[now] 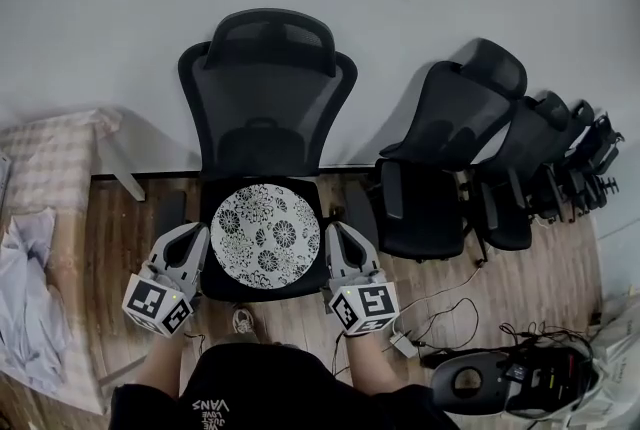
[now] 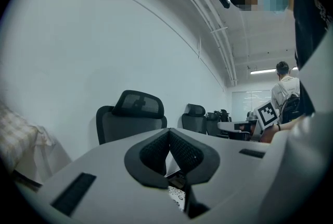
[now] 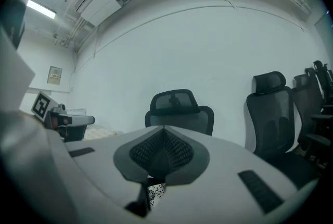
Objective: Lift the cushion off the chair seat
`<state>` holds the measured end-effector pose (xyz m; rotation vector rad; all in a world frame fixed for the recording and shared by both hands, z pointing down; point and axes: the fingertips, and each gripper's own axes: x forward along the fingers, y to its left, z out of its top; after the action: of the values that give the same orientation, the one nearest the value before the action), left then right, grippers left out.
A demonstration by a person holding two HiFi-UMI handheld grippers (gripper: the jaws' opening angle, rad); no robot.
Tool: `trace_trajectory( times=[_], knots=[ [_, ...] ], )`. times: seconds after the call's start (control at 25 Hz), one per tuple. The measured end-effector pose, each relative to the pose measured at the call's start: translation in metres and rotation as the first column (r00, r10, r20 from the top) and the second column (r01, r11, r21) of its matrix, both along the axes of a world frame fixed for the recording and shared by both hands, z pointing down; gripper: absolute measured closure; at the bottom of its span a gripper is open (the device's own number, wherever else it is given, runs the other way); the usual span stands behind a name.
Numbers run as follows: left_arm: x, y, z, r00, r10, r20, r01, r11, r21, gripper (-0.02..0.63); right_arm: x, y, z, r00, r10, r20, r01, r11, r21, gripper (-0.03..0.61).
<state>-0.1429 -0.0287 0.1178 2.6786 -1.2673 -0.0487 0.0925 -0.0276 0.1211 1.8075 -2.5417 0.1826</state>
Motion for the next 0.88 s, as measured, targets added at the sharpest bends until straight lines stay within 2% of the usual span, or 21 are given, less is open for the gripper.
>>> trace_trajectory(
  times=[0.48, 0.88],
  knots=[
    [0.0, -0.042, 0.009, 1.0, 0.02, -0.017, -0.021, 0.999, -0.025, 0.603, 0.008, -0.031, 0.0, 0.999, 0.043, -0.014, -0.043, 0.999, -0.008, 0.561],
    [0.016, -0.083, 0.012, 0.999, -0.035, -0.009, 0.034, 0.999, -0.04, 0.603, 0.022, -0.085, 0.005, 1.0, -0.02, -0.018, 0.02, 1.0, -0.023, 0.561]
  ],
)
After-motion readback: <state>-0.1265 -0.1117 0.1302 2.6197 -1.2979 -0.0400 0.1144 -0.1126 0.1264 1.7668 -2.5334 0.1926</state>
